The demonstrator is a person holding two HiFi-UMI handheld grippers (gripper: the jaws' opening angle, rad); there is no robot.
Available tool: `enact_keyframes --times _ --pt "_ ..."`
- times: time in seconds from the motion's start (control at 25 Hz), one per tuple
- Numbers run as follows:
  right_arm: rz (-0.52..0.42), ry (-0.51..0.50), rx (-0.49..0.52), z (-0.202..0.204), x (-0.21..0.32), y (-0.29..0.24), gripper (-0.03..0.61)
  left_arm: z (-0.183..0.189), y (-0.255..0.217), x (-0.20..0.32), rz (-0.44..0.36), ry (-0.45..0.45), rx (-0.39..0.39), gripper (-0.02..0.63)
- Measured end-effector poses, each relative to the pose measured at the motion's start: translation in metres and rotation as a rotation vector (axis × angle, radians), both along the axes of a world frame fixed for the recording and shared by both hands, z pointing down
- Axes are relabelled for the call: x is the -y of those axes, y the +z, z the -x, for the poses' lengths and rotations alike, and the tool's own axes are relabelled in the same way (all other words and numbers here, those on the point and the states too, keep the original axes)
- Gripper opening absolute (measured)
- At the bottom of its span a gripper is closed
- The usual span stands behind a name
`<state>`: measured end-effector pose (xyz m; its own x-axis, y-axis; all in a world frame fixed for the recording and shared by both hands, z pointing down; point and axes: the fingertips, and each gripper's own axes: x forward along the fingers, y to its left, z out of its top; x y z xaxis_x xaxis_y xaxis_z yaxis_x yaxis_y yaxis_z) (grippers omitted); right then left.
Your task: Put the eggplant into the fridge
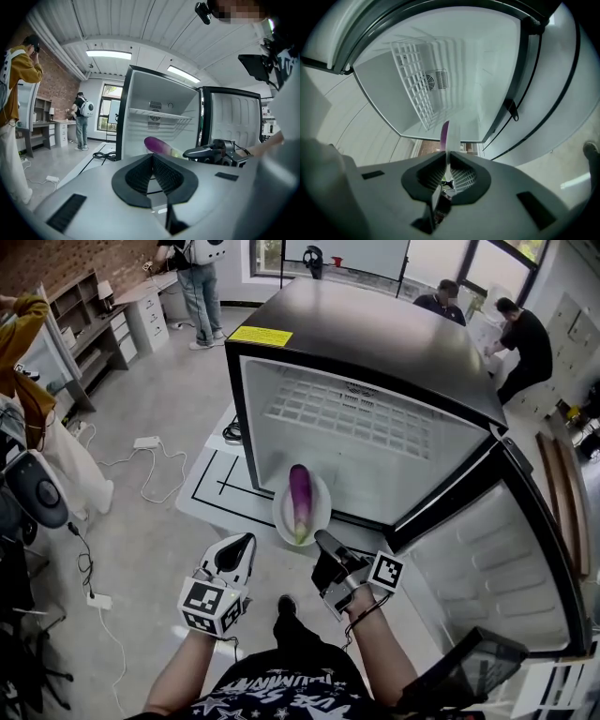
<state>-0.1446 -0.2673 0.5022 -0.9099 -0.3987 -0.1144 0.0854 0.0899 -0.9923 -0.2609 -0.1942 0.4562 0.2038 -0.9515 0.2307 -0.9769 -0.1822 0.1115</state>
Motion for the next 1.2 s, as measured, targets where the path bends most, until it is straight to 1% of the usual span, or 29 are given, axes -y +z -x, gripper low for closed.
enact_keyframes --times 0.32,0.52,0.8,1.04,1.2 --pt "0.005 0.015 0.004 0.011 0.039 0.007 0.023 0.012 0.007 0.039 0.017 0.011 -0.007 0.009" --pt "0.032 0.039 0.038 0.020 0.066 0.012 0.023 0.018 0.010 0.065 0.017 0.019 0.001 0.009" --pt "0.009 0.044 0.022 0.029 0.097 0.017 0.023 0.023 0.016 0.100 0.002 0.055 0.010 0.009" --pt "0.002 0.072 -0.022 0.033 0.115 0.026 0.023 0.016 0.024 0.119 0.009 0.107 -0.001 0.009" --pt "0.013 0.115 -0.039 0.031 0.123 0.032 0.023 0.011 0.027 0.125 0.018 0.159 -0.003 0.009"
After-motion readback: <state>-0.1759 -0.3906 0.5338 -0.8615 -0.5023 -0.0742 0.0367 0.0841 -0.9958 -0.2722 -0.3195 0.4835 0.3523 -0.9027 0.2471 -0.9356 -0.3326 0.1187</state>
